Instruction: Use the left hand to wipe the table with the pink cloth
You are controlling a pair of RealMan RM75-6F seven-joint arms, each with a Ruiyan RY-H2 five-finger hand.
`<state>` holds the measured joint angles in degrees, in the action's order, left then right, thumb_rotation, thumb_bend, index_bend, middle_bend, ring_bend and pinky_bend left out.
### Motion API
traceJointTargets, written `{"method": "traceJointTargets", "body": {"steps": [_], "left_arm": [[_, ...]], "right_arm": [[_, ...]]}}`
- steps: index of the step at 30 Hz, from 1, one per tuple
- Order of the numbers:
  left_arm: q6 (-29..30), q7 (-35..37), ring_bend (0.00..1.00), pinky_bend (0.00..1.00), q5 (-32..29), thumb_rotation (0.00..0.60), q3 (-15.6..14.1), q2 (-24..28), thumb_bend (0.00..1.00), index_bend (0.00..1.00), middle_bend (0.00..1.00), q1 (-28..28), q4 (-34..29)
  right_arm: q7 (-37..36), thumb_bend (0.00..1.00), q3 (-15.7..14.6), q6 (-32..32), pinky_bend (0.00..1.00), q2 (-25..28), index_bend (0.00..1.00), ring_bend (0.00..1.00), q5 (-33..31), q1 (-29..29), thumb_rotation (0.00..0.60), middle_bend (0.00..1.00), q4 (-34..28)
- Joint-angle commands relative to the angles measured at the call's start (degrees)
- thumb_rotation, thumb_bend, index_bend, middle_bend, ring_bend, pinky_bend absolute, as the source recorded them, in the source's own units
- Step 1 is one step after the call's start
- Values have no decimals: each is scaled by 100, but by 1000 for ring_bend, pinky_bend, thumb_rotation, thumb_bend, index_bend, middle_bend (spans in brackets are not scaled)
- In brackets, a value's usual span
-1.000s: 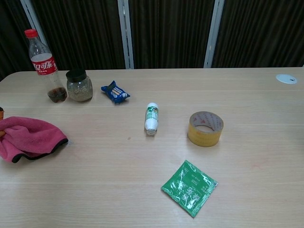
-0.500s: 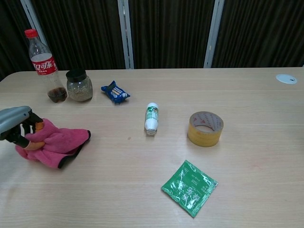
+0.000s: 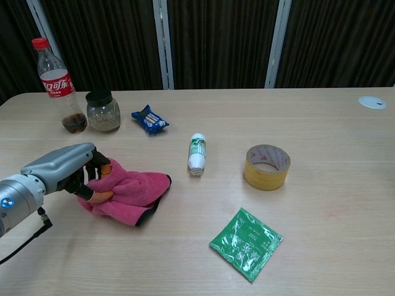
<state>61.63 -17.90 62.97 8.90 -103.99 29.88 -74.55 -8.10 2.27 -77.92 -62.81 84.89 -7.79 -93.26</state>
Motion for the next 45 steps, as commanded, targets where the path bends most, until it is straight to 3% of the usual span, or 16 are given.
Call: {"method": "traceJointTargets", "body": {"steps": [1, 16, 25, 30, 35, 45], "left_arm": [[8, -63, 485, 531, 24, 600, 45, -162, 590, 838, 582, 78, 159], [-166, 253, 485, 530, -10, 600, 279, -154, 588, 838, 581, 171, 1165], [-177, 626, 485, 529, -143, 600, 360, 411, 589, 838, 581, -109, 1450], [-66, 833, 485, 529, -201, 600, 541, 721, 589, 838, 581, -191, 1313], [130, 1095, 485, 529, -189, 600, 815, 1210, 589, 838, 581, -249, 781], [341, 931, 483, 529, -222, 600, 904, 1977, 587, 839, 580, -382, 8]], "right_arm": [[-23, 19, 1, -4, 0, 6, 0, 0, -4, 6, 600, 0, 0], [-61, 19, -2, -6, 0, 29, 0, 0, -7, 21, 600, 0, -18], [19, 18, 4, -5, 0, 16, 0, 0, -24, 23, 600, 0, -35], [30, 18, 9, 0, 0, 17, 0, 0, -37, 23, 600, 0, -45], [49, 19, 11, -9, 0, 15, 0, 0, -37, 28, 600, 0, -56], [53, 19, 12, -4, 0, 23, 0, 0, -41, 31, 600, 0, -73]]}}
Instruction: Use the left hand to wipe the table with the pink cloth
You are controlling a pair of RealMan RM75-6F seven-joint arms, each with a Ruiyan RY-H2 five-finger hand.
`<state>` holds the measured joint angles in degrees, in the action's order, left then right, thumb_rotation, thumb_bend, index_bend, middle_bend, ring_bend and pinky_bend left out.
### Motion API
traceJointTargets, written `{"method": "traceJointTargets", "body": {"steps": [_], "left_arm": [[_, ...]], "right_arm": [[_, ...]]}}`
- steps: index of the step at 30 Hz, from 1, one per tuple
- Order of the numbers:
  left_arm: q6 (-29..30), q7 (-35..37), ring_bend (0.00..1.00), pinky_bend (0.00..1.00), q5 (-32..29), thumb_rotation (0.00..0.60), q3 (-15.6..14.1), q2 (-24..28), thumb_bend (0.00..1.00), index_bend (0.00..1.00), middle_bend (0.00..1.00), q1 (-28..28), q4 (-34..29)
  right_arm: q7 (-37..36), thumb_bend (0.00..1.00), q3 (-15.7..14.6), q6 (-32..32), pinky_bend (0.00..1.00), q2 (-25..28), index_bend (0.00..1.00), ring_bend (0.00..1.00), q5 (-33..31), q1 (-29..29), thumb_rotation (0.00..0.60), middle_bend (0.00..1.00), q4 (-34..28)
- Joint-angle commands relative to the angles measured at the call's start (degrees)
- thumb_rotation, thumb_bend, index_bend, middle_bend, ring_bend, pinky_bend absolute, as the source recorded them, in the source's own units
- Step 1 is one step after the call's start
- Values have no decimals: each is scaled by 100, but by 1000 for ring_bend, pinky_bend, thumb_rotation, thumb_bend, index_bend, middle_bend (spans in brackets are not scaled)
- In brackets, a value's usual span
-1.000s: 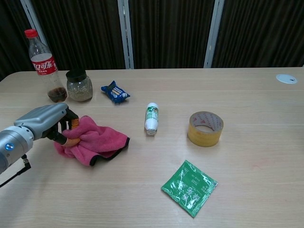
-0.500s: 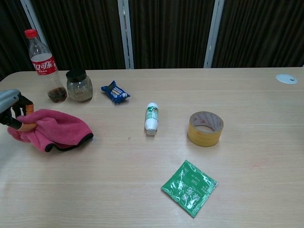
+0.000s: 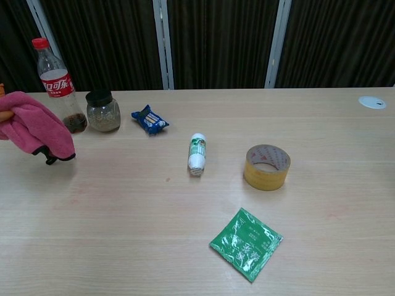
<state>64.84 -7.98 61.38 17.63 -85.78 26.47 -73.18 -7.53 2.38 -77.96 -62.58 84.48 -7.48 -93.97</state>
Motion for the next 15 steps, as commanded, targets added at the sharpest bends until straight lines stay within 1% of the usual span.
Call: {"method": "traceJointTargets", "body": {"steps": [1, 4, 6, 9, 10, 11, 12, 13, 14, 15], "left_arm": [[9, -71, 482, 528, -81, 600, 31, 182, 587, 838, 580, -43, -149], [-30, -114, 469, 521, -189, 600, 20, 244, 584, 823, 565, -56, -199], [-58, -135, 456, 515, -227, 600, -15, 231, 565, 805, 545, -55, -198], [-111, -181, 398, 493, -251, 600, -82, 203, 495, 748, 475, -41, -188], [-147, -203, 349, 467, -261, 600, -112, 196, 449, 709, 423, -34, -189], [-214, -235, 279, 408, -276, 600, -158, 198, 391, 665, 356, -22, -203], [-298, -291, 192, 326, -296, 600, -212, 208, 322, 619, 285, -5, -225], [-345, -339, 136, 273, -319, 600, -240, 219, 275, 588, 239, 8, -244], [-374, -381, 68, 212, -342, 600, -258, 228, 207, 548, 184, 19, -269], [-397, -418, 28, 173, -357, 600, -275, 237, 146, 517, 147, 30, -293]], "right_arm": [[-6, 19, 2, 0, 0, 0, 0, 0, 0, 0, 600, 0, -2], [-4, 18, 3, 6, 0, -4, 0, 0, -7, -1, 600, 0, 1], [-3, 18, 3, 14, 0, -2, 0, 0, -16, -1, 600, 0, -7], [1, 19, 6, 13, 0, -1, 0, 0, -21, 0, 600, 0, -11], [1, 19, 6, 17, 0, 0, 0, 0, -25, 0, 600, 0, -13], [0, 20, 7, 22, 0, 1, 0, 0, -30, -1, 600, 0, -18], [-2, 20, 9, 23, 0, 2, 0, 0, -33, -1, 600, 0, -20], [-3, 19, 10, 23, 0, 2, 0, 0, -33, -2, 600, 0, -20], [-5, 19, 10, 24, 0, 3, 0, 0, -33, -2, 600, 0, -20], [-7, 18, 10, 26, 0, 3, 0, 0, -33, -2, 600, 0, -20]]}}
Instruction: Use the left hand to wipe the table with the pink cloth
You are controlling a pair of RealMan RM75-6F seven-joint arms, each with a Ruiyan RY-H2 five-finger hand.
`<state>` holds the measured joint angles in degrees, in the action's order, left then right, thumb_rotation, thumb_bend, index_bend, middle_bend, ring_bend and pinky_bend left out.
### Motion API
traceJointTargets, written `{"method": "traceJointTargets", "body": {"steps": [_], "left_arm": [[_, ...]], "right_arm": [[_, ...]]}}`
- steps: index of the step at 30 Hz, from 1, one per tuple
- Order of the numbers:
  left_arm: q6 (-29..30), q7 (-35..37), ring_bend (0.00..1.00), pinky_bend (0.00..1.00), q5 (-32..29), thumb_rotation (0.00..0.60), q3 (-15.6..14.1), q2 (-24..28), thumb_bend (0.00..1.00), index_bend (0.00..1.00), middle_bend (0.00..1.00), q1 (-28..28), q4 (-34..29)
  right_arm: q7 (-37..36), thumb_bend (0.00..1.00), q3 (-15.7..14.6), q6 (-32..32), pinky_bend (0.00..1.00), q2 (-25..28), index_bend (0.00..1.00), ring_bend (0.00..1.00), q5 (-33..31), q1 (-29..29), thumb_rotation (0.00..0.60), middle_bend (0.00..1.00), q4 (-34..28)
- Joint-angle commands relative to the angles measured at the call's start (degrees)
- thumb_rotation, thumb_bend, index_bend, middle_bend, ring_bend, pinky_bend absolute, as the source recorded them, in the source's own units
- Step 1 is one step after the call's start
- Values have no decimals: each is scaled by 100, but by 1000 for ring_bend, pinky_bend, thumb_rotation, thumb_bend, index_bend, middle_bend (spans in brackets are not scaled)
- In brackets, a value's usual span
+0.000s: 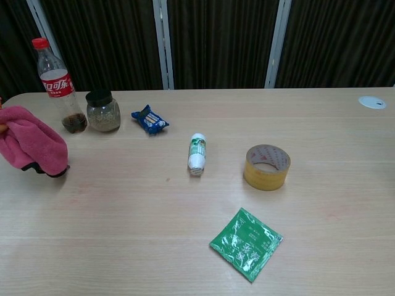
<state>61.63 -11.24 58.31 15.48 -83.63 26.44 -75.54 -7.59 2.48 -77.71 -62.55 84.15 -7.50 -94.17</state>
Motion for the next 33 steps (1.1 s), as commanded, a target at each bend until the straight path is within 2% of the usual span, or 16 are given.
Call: {"method": "traceJointTargets", "body": {"steps": [1, 4, 13, 18, 20, 28, 33], "left_arm": [[-88, -142, 13, 150, -49, 600, -85, 25, 103, 497, 125, 48, -80], [-68, -206, 0, 104, -28, 600, -123, 23, 40, 456, 73, 72, -132], [42, -179, 0, 78, 85, 600, -199, 88, 39, 414, 42, 63, -387], [272, -40, 0, 61, 366, 600, -312, 319, 39, 390, 16, -81, -706], [368, 29, 0, 44, 464, 600, -369, 449, 40, 348, 1, -172, -882], [1234, -192, 0, 0, 1194, 600, -1029, 1452, 0, 13, 0, -926, -2152], [1765, -289, 0, 0, 1743, 600, -1373, 1748, 0, 0, 0, -1309, -2417]], "right_arm": [[-4, 18, 1, 2, 0, 0, 0, 0, 1, -1, 600, 0, 0], [-7, 19, 0, 1, 0, 0, 0, 0, 6, -1, 600, 0, 4], [-16, 18, -2, 6, 0, 7, 0, 0, 9, -1, 600, 0, 5], [-24, 19, 0, 5, 0, 10, 0, 0, 9, 0, 600, 0, 13], [-29, 19, -1, 8, 0, 12, 0, 0, 7, 0, 600, 0, 14], [77, 18, -29, -2, 0, 14, 0, 0, 57, 2, 600, 0, 31], [120, 16, -47, -54, 0, 17, 0, 0, 138, 9, 600, 0, 57]]}}
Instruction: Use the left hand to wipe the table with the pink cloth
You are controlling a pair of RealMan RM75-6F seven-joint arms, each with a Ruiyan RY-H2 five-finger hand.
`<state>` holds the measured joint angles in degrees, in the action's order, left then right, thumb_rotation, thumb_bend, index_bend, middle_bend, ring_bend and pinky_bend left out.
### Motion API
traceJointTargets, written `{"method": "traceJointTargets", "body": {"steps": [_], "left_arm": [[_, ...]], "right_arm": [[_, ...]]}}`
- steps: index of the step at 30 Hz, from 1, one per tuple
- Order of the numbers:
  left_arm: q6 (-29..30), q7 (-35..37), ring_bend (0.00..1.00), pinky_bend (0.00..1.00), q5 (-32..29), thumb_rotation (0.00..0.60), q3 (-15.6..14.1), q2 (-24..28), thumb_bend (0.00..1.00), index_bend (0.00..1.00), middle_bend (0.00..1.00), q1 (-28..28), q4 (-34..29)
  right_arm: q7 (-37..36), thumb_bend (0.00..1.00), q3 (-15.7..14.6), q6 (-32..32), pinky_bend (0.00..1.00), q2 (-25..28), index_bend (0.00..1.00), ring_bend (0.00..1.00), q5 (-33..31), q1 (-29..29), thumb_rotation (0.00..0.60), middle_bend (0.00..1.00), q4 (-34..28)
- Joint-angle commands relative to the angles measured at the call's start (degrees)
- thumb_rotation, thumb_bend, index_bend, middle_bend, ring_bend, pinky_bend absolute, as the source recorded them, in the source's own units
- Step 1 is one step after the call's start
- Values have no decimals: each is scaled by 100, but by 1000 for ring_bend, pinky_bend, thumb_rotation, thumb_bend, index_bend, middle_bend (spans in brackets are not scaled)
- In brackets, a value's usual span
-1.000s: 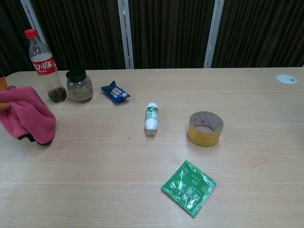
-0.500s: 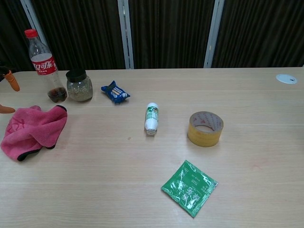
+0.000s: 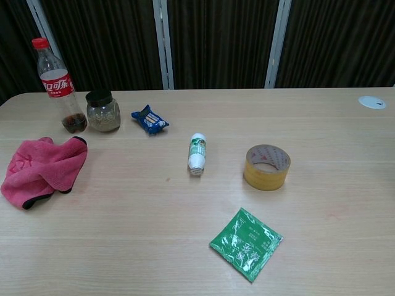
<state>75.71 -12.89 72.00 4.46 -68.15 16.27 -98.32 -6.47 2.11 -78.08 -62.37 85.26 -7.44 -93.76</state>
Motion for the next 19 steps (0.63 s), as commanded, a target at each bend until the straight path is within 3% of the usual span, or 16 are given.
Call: {"method": "traceJointTargets", "body": {"steps": [1, 10, 19], "left_arm": [[444, -148, 0, 0, 453, 600, -319, 221, 0, 0, 0, -353, -125], [1098, 86, 0, 0, 1045, 600, -753, 456, 0, 0, 0, -975, 9], [1095, 288, 0, 0, 1068, 600, -630, 331, 0, 0, 0, -1042, 223]], "right_arm": [[1, 14, -15, -20, 0, 0, 0, 0, 41, 4, 600, 0, 22], [94, 0, -9, -223, 0, -89, 0, 0, 230, 21, 600, 0, 185], [145, 0, -8, -313, 0, -132, 0, 0, 274, 44, 600, 0, 214]]}}
